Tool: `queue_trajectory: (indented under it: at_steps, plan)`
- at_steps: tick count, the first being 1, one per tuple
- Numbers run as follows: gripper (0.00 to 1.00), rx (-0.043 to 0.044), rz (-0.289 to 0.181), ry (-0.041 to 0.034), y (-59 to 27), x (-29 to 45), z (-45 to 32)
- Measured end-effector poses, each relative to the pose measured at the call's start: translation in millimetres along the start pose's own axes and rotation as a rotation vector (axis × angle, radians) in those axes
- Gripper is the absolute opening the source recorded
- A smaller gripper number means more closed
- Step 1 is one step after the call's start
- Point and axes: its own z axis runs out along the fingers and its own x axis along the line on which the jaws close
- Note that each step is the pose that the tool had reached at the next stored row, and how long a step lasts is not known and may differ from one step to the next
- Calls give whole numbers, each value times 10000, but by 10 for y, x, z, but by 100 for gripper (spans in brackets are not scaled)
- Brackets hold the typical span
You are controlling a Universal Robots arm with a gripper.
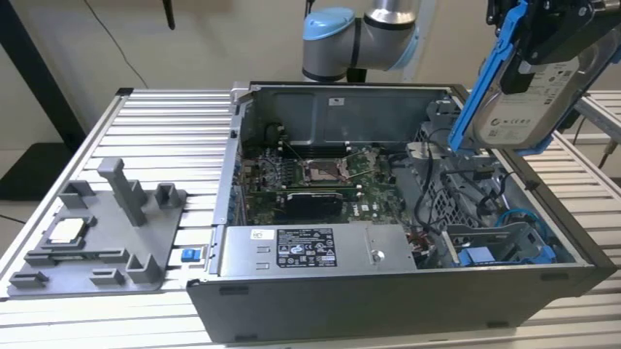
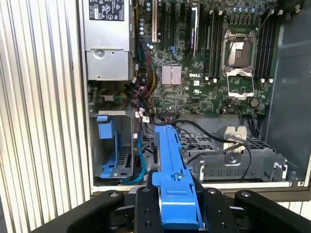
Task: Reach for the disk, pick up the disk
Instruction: 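Pick up the disk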
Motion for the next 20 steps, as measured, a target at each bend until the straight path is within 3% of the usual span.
queue_trajectory:
  at_steps: [8, 20]
  plan:
    - [0, 0, 0, 0, -1, 117, 6]
    - [0, 0, 0, 2, 0, 129, 9]
